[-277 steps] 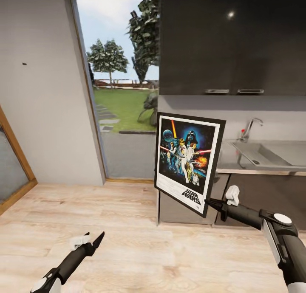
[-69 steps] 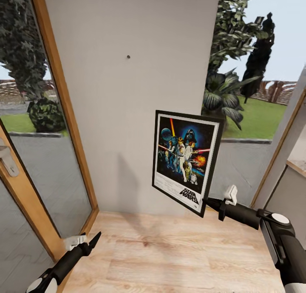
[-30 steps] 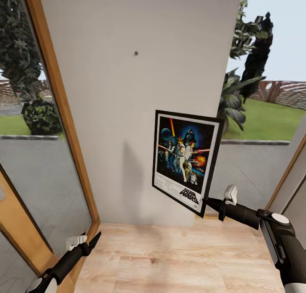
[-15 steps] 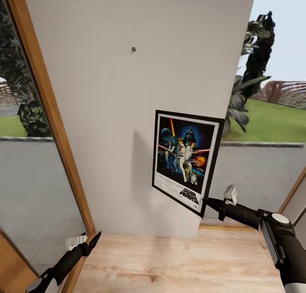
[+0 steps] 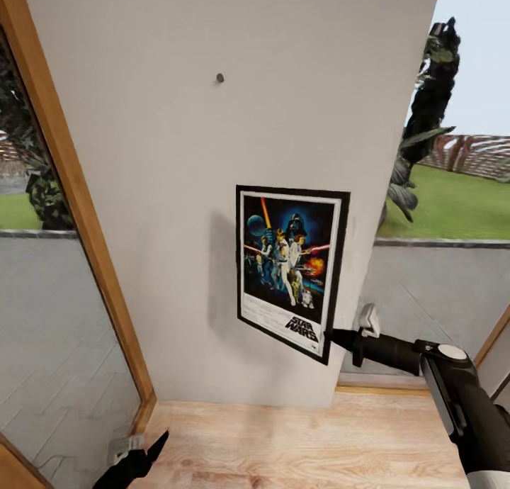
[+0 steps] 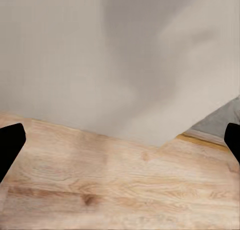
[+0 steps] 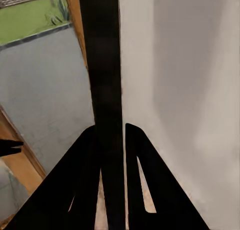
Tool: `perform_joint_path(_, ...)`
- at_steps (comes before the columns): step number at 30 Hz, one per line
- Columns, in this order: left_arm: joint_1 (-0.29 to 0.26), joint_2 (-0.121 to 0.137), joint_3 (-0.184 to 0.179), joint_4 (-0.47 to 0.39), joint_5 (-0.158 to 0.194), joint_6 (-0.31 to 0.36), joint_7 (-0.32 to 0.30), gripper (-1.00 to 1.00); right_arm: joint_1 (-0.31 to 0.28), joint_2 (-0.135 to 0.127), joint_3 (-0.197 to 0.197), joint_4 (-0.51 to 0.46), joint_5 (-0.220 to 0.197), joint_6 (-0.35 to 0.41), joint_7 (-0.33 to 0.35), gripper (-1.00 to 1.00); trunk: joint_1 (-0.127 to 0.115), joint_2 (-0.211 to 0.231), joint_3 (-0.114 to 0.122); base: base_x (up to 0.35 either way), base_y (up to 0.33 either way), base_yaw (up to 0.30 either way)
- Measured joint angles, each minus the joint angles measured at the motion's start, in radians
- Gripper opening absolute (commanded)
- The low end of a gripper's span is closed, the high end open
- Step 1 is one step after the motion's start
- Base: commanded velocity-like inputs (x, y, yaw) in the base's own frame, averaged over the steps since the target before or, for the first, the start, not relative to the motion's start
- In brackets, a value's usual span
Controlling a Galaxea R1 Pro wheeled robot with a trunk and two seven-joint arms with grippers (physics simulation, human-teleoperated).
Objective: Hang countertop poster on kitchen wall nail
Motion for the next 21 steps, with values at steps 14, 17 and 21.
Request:
perform_joint_path(14,0.000,0.052,0.006,0.182,-0.003,-0.061,0.001,1.00,-0.160,0.001,0.069,-0.076,-0.001,0.238,0.001,-1.00,0.000,0.000,0.000,0.000,0.000,0.000)
perform_joint_path(17,0.001,0.055,0.005,0.189,-0.003,-0.069,0.001,1.00,-0.217,0.011,0.085,-0.080,-0.002,0.292,0.002,-1.00,0.000,0.000,0.000,0.000,0.000,0.000)
perform_joint_path(21,0.001,0.057,0.005,0.192,-0.003,-0.072,0.002,1.00,-0.300,0.054,0.093,-0.082,-0.002,0.370,0.002,-1.00,0.000,0.000,0.000,0.000,0.000,0.000)
